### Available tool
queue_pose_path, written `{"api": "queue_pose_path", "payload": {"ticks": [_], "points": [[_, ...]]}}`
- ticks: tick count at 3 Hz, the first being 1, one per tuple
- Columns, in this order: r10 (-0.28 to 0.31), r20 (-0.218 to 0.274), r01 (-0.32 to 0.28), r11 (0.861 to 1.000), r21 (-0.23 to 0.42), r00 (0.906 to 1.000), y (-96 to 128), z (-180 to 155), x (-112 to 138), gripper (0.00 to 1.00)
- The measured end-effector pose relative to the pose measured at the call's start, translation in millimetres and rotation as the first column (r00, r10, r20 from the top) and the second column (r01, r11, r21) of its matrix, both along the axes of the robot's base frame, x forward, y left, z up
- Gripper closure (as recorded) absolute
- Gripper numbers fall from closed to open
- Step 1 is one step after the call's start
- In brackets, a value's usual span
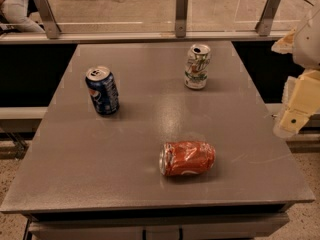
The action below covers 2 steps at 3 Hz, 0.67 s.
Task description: Pick pepsi can
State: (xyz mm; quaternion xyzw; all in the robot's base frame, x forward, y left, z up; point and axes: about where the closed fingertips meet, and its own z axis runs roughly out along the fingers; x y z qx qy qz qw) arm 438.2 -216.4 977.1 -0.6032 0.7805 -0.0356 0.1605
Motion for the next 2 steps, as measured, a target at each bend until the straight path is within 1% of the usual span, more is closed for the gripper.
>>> {"api": "queue_pose_path", "payload": {"ticks": [1, 2], "points": [[0.0, 0.0, 0.0, 1.0, 0.0, 1.0, 0, 0, 0, 0.0], [0.009, 0.025, -0.01, 1.0, 0.023, 0.9996, 15, -2, 16, 0.0]]}}
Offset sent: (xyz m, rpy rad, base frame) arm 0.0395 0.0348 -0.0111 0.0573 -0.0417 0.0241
